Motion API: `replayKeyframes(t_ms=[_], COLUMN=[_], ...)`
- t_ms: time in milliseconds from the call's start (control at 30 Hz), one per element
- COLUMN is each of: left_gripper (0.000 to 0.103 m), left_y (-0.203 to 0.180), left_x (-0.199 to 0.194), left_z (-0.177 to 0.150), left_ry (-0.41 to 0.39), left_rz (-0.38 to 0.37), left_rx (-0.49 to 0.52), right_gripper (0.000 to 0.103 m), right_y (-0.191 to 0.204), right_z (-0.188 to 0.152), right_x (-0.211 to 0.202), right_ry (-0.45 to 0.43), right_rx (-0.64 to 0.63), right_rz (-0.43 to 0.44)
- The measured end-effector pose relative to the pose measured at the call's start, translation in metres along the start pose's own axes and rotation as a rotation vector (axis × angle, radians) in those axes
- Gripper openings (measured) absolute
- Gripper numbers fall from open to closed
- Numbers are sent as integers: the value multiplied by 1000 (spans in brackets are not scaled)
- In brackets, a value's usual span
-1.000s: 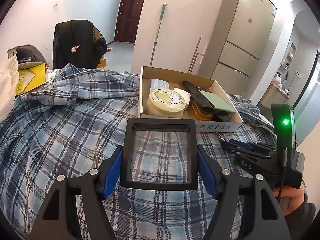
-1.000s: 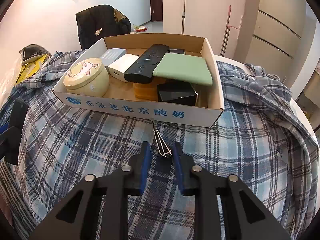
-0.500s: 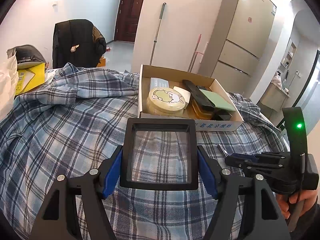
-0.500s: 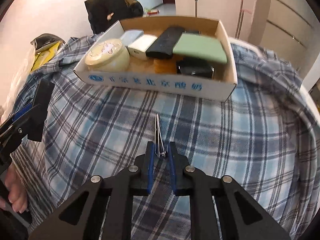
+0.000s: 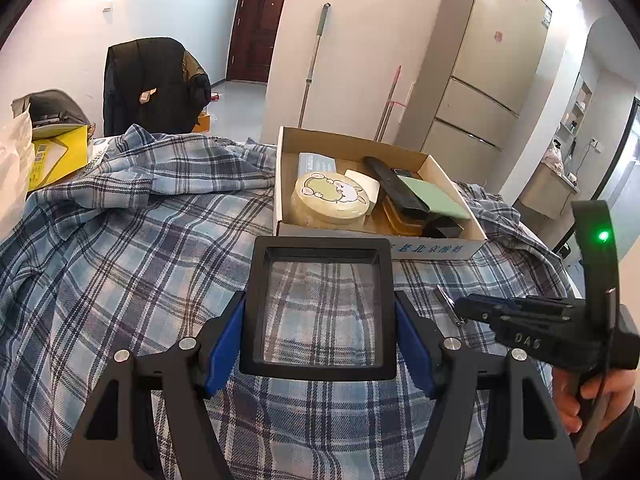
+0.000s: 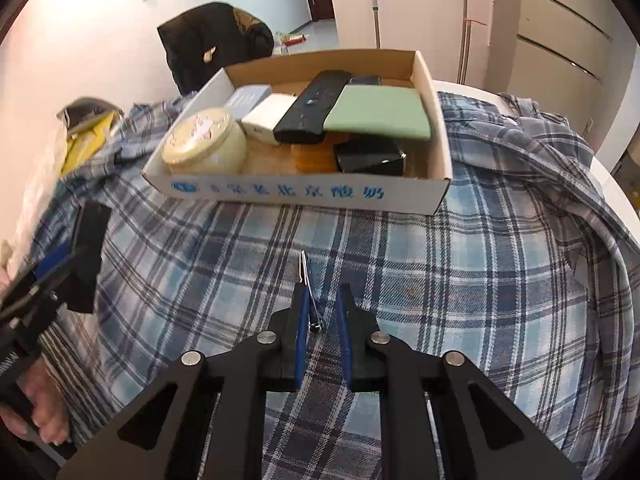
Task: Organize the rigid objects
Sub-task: 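Grasp the metal nail clipper with the right tool and lift it, then carry the frame and nail clipper over the cardboard box with both tools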
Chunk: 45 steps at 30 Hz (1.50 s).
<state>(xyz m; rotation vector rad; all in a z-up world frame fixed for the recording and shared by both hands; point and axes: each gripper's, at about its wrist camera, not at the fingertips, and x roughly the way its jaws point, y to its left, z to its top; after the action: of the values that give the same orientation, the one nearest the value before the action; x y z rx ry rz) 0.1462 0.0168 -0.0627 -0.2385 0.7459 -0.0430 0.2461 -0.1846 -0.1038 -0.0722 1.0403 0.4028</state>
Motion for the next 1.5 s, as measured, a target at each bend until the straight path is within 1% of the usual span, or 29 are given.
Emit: replayKeyframes(t_ms=[367, 433, 467, 500, 533, 567, 633, 733, 800, 900, 1133, 1267, 1333, 1367, 1500], left_gripper=[72, 72, 72, 72, 72, 72, 72, 72, 72, 72, 72, 72, 72, 72, 72], left_y=[-1, -1, -1, -1, -1, -1, -1, -1, -1, -1, -2, -2, -1, 0, 1], left_x=[1, 1, 1, 1, 1, 1, 1, 2, 2, 2, 2, 3, 2, 2, 1], left_z=[-1, -1, -1, -1, -1, -1, -2, -2, -3, -2, -2, -2, -1, -1, -1], left_ry=[7, 6, 6, 8, 8, 8, 8, 10, 10, 11, 13, 19, 18, 17, 19], left_rz=[-4, -5, -4, -5, -5, -5, -5, -6, -6, -5, -5, -5, -6, -6, -6], left_rx=[2, 1, 0, 0, 0, 0, 1, 4, 7, 5, 10, 12, 8, 7, 11], right_gripper=[13, 13, 13, 13, 13, 13, 13, 13, 13, 13, 13, 13, 9, 9, 9], right_y=[8, 12, 16, 21, 24, 25, 23, 19, 16, 18, 24, 24, 22, 21, 17], right_z=[-1, -2, -4, -5, -5, -5, -5, -2, -2, -1, -6, -6, -5, -5, -2], right_x=[1, 4, 7, 6, 7, 6, 2, -8, -11, -9, 7, 9, 9, 8, 1], right_ry=[-12, 12, 29, 18, 28, 24, 11, -29, -39, -31, 26, 22, 23, 22, -6], right_rx=[-38, -56, -74, -100, -116, -121, -107, -87, -79, -89, -115, -116, -100, -90, -71], right_rz=[-25, -13, -22, -44, -58, -59, -38, -30, -23, -29, -58, -62, -72, -83, -89])
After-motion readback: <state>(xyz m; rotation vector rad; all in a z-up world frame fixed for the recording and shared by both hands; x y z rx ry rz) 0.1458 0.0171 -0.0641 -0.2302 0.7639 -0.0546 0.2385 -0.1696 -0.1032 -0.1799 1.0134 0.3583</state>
